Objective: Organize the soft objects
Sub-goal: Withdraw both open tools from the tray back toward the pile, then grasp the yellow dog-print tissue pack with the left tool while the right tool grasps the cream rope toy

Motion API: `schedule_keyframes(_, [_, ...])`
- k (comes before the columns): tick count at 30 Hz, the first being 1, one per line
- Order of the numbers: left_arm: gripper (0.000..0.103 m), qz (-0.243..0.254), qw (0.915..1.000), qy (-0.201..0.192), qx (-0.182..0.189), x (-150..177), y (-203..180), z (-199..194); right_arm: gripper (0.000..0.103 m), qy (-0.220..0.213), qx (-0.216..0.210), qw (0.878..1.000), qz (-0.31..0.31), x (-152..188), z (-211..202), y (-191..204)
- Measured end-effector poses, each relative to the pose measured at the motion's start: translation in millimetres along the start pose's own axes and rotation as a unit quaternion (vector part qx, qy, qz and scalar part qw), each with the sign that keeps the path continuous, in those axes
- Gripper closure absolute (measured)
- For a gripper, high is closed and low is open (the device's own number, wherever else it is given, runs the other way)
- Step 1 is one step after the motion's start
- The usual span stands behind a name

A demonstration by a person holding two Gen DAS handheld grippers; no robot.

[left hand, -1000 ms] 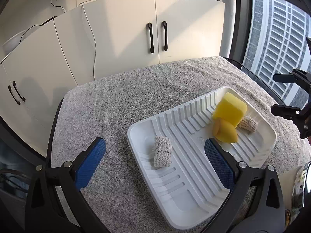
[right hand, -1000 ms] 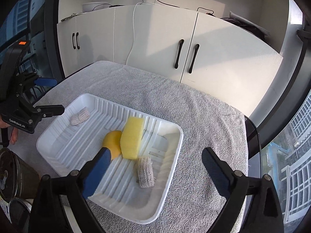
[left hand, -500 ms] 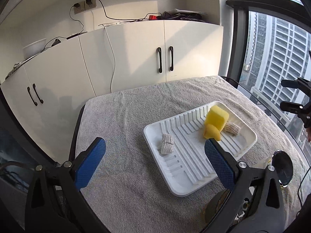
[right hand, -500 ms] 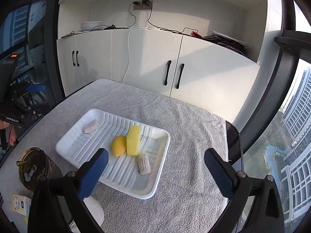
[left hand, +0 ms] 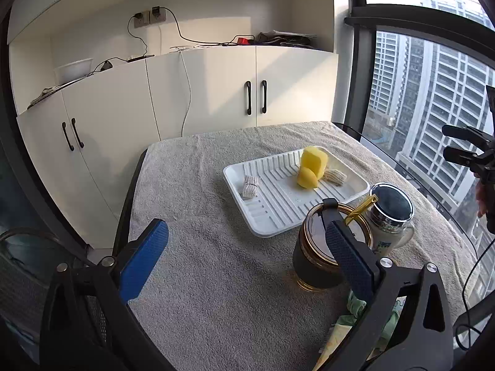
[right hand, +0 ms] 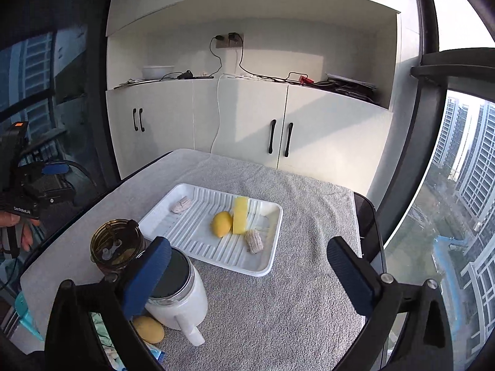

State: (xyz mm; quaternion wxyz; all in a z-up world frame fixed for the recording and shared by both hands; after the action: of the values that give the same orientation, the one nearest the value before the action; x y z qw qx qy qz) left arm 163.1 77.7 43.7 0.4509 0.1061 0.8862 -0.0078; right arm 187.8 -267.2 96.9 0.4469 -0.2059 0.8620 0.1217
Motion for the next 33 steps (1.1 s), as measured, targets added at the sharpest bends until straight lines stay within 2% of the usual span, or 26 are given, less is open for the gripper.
schedule_keyframes(8, [0.0, 0.001, 0.9997, 0.016, 0.018, 53, -21, -36, 0.0, 0.004, -0.02, 1.0, 0.009, 47, -33, 41])
schedule_keyframes(16, [0.0, -0.011, 0.9993, 0.025, 0.024, 92, -33, -63, 0.0, 0.002, -0.017, 1.0, 0.014, 90, -68, 78])
schedule_keyframes(19, [0.0, -0.014, 0.999, 0.031, 0.03, 106, -39, -69, 0.0, 0.004, -0.028, 0.999, 0.022, 107, -77, 92])
schedule_keyframes(27, [0.0, -0.008, 0.9976, 0.055, 0.042, 140, -59, -68, 0.0, 0.023, -0.055, 0.997, 0.051, 147, -72, 125])
schedule_keyframes(33, [0.0, -0.015, 0.9972, 0.056, 0.047, 148, -61, -59, 0.0, 0.028, -0.073, 0.995, 0.067, 161, -58, 143])
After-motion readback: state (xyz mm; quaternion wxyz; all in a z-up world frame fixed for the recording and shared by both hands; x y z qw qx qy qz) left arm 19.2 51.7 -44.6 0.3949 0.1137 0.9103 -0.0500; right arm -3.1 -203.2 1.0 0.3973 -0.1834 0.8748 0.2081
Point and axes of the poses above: each gripper's, at about its wrist camera, not at the fingertips, and z roughly the way its jaws point, y to its left, x to its underside, the point moved 4 cm from there along z, roughly the way its jaws point, and after that the axes turned 6 degrees about -x, right-handed, at the moved point
